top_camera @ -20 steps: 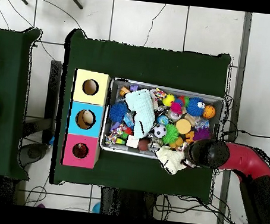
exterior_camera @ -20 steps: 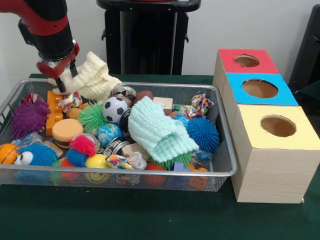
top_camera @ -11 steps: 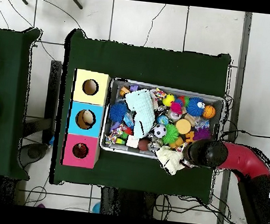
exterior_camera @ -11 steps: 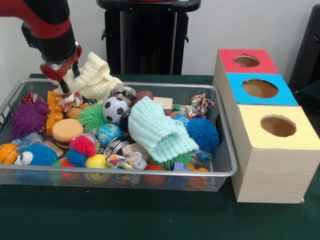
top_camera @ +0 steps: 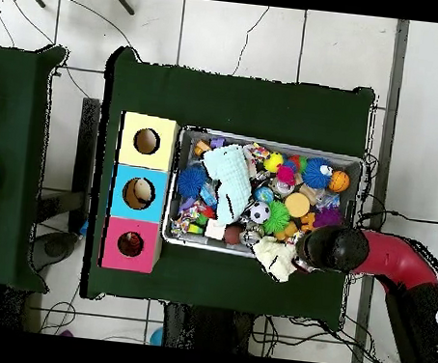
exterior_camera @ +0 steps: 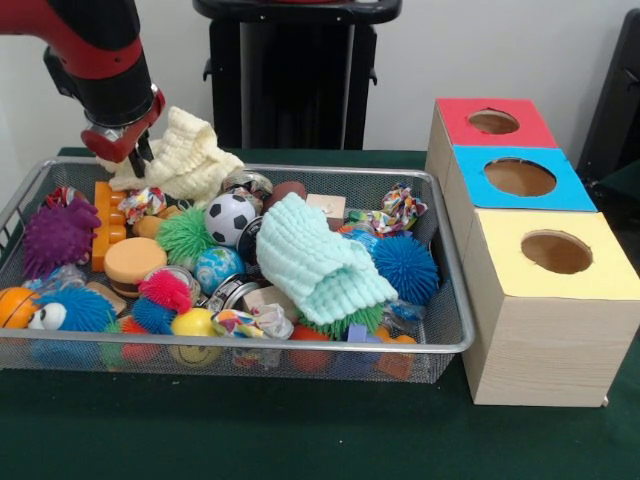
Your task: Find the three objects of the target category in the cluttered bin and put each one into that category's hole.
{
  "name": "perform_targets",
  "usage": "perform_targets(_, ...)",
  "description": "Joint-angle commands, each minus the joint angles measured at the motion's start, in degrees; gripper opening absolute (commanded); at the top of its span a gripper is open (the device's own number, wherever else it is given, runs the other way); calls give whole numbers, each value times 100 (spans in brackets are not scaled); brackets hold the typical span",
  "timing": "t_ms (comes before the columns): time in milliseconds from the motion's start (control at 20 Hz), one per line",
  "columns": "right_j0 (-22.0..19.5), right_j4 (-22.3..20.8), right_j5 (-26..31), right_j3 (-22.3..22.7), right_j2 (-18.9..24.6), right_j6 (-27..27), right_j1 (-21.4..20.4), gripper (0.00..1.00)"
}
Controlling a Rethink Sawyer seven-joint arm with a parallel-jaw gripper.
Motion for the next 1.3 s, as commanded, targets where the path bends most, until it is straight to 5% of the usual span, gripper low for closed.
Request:
perform_targets(50,66,-340,29,345,349,-984,188,0)
perform_targets(200,104,-244,84,360,369,-889,134,0)
perform_targets(550,-307,817,814,578,906,-1048,137,0)
perform_targets(1300,-806,1245,650,712,1606,-924,297,0)
